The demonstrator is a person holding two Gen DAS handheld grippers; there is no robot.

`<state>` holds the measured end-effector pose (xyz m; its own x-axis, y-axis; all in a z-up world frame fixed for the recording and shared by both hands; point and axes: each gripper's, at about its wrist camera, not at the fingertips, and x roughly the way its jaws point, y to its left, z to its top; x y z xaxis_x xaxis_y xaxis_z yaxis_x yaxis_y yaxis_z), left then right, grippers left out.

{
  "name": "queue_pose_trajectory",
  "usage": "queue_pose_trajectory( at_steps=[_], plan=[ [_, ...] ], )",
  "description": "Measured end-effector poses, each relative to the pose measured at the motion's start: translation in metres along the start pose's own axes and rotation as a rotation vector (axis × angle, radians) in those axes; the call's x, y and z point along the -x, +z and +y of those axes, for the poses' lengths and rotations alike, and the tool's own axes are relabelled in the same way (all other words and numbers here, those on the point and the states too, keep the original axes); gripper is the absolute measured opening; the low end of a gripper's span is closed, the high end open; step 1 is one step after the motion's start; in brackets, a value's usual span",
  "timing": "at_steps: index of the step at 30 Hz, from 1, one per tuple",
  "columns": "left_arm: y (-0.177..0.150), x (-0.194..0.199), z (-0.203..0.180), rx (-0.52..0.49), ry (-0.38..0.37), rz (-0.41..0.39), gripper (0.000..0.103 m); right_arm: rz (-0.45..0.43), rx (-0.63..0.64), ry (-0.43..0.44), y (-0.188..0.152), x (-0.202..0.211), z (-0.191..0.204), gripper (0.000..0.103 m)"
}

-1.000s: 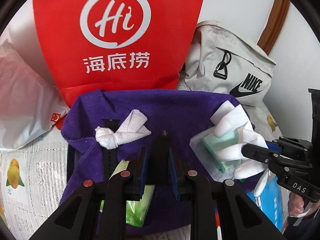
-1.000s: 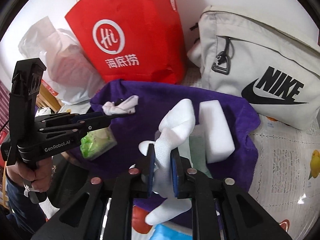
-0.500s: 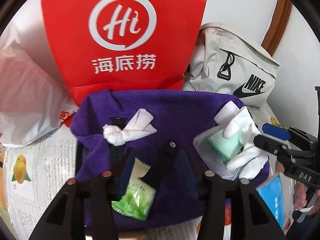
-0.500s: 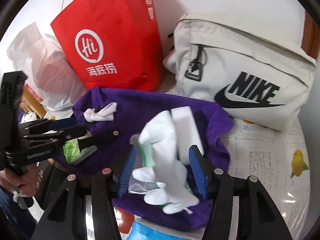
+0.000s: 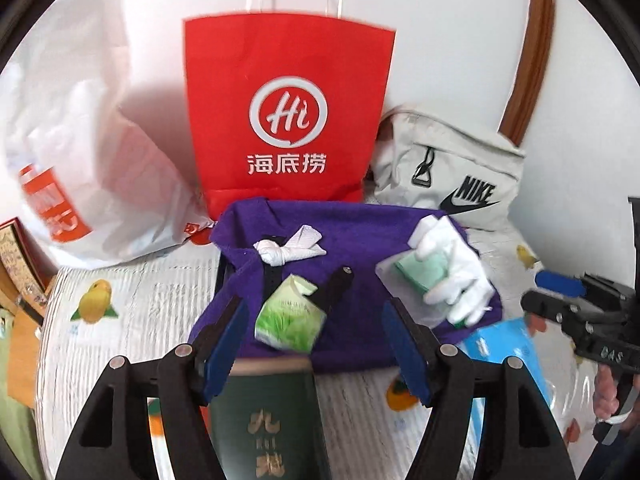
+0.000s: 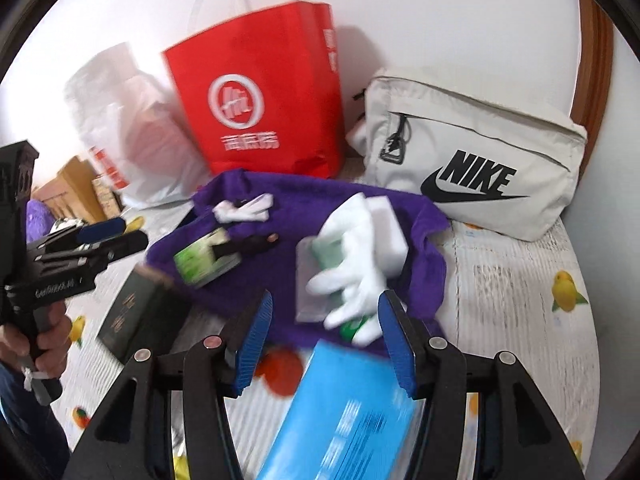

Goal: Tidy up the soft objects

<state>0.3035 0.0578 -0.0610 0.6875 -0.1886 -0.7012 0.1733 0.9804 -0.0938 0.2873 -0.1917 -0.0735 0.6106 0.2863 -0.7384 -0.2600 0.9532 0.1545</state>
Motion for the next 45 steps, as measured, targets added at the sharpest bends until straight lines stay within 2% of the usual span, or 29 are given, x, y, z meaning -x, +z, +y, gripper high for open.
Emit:
queue_pose_trajectory(
  at_steps=[6, 10, 15, 19, 24, 32, 36, 38, 42, 45],
  plan=[
    [-0.042, 0.031, -0.001, -0.003, 0.033, 0.057, 0.068, -0.015, 0.028, 0.057, -0.051, 0.047, 0.033, 0.076],
    [-0.082, 0.043, 0.001, 0.029, 0.030, 0.105, 0.068, 0.012, 0.063, 0.074, -0.097, 0.064, 0.061, 0.081],
    [-0.125, 0.049, 0.001, 0.041, 0.015, 0.144, 0.069, 0.111, 0.047, 0.076, -0.147, 0.050, 0.083, 0.084],
    [-0.155, 0.053, 0.006, 0.063, 0.011, 0.164, 0.071, 0.174, -0.008, 0.065, -0.170, 0.027, 0.090, 0.084],
    [-0.176, 0.055, 0.015, 0.079, 0.003, 0.175, 0.072, 0.212, -0.058, 0.070, -0.180, 0.010, 0.099, 0.084],
    [-0.186, 0.056, 0.032, 0.088, -0.002, 0.170, 0.074, 0.261, -0.129, 0.044, -0.179, -0.011, 0.112, 0.084],
    [-0.190, 0.056, 0.040, 0.103, -0.025, 0.170, 0.074, 0.261, -0.147, 0.018, -0.176, -0.017, 0.117, 0.090],
    [-0.193, 0.056, 0.043, 0.103, -0.029, 0.172, 0.074, 0.259, -0.135, -0.005, -0.175, -0.022, 0.122, 0.093],
    [-0.196, 0.056, 0.045, 0.111, -0.027, 0.174, 0.075, 0.228, -0.034, -0.086, -0.180, -0.028, 0.137, 0.095],
    [-0.198, 0.053, 0.045, 0.114, -0.028, 0.180, 0.075, 0.188, 0.013, -0.117, -0.187, -0.026, 0.140, 0.093]
  ],
)
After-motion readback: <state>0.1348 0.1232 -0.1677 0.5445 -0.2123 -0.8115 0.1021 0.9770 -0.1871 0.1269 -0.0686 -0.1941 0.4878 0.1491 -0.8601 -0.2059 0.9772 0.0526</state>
